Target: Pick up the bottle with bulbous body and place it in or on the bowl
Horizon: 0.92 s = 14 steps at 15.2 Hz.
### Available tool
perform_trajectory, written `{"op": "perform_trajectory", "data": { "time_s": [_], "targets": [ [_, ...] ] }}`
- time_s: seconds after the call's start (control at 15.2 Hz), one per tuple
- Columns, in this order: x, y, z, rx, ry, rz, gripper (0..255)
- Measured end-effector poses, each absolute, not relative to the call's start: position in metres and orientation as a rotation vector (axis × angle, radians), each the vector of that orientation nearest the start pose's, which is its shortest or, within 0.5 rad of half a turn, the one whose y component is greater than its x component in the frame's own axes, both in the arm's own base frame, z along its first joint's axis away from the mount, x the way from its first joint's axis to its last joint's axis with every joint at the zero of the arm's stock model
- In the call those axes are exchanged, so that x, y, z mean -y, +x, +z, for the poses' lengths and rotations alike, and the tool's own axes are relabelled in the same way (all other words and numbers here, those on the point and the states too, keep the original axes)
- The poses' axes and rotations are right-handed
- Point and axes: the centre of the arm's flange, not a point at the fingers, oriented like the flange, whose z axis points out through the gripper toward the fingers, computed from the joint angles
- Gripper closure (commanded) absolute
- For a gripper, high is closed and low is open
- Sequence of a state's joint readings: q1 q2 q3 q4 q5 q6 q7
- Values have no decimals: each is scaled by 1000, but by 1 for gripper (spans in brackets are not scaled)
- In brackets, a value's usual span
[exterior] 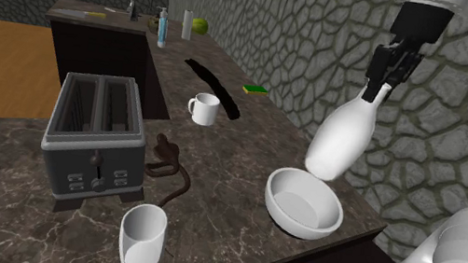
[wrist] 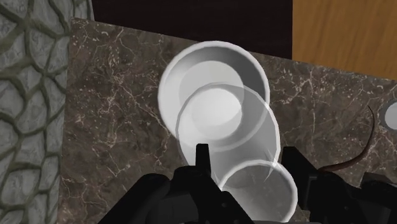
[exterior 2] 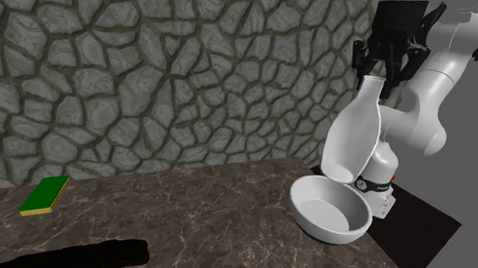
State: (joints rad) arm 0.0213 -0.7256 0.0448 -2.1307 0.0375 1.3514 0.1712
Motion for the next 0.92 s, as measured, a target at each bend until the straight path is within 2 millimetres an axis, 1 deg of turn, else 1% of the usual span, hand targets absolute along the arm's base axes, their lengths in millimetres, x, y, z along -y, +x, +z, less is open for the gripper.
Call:
{"op": "perform_trajectory", "data": {
  "time_s": [0.92],
  "targets": [
    [-31, 298, 583, -173, -3135, 86, 255]
  ]
}}
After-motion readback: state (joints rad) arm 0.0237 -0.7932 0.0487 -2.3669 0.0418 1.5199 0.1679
